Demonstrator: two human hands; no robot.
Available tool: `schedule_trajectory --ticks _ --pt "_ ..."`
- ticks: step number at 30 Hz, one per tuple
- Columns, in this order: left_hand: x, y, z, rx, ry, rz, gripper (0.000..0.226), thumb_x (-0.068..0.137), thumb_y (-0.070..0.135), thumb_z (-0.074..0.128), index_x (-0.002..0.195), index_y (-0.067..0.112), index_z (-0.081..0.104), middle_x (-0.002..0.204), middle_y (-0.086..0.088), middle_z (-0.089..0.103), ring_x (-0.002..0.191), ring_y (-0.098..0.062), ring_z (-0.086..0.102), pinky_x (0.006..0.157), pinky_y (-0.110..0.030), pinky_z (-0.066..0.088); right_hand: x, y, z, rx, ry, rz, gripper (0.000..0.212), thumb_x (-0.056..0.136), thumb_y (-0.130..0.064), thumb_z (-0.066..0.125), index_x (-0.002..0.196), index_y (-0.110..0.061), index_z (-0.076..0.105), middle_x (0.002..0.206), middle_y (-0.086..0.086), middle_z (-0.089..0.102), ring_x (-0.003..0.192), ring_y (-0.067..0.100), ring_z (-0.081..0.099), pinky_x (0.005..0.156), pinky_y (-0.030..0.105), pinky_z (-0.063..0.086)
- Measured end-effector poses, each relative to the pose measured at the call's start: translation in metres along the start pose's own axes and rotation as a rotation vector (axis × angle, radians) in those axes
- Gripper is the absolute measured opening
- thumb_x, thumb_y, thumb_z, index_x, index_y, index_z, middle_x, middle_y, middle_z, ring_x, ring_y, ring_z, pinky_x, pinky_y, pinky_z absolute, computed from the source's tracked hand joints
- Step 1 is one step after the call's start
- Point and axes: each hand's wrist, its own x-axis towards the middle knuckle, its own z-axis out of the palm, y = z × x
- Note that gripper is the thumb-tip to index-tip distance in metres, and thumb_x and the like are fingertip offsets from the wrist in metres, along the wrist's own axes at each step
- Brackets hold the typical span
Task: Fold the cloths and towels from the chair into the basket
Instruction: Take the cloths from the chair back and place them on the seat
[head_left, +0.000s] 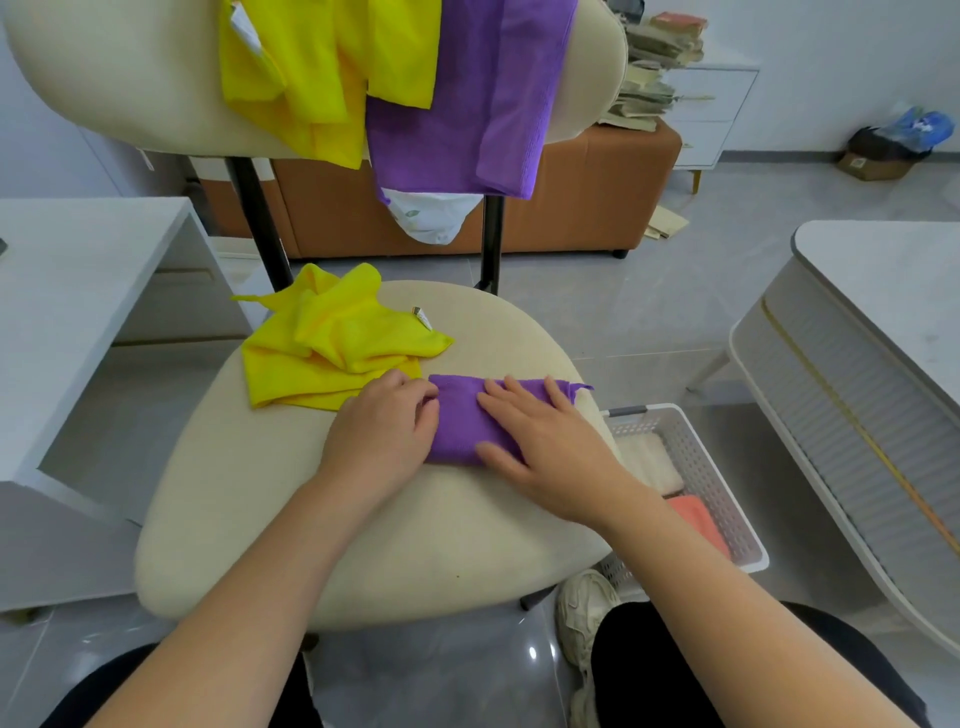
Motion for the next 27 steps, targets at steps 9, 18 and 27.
schedule_trajectory --ticks 9,18,27 --pt "-0.01 -0.013 -0.006 -0.009 -0.202 0.338 0.076 0.072 0.026 0.048 0.146 0.026 0.03 0.159 0.004 -0.003 0.146 -0.011 0.003 0.114 -0.024 0.012 -0.004 0.002 -0.005 0.044 -0.078 -0.002 0.078 0.084 -0.045 0.054 0.15 -0.028 0.015 0.159 -0.005 0.011 0.147 0.013 0.004 0.117 0.034 -0.001" --pt "-0.004 0.002 -0.007 -0.547 0.069 0.221 0.037 0.073 0.041 0.046 0.097 0.018 0.063 0.109 0.001 0.067 0.115 -0.012 0.055 0.092 -0.013 0.038 -0.004 0.007 -0.021 0.285 0.16 0.027 0.048 0.076 -0.025 0.065 0.123 -0.027 0.054 0.117 -0.013 0.06 0.103 0.008 0.056 0.083 0.027 0.046" --pt "-0.004 0.014 -0.03 -1.007 0.062 0.027 0.022 0.069 0.035 0.072 0.085 0.025 0.062 0.075 0.019 0.067 0.068 0.002 0.059 0.062 -0.013 0.047 -0.008 0.003 -0.04 1.061 0.068 0.213 0.019 0.078 -0.026 0.064 0.087 -0.01 0.067 0.075 -0.007 0.059 0.069 0.007 0.055 0.06 0.017 0.042"
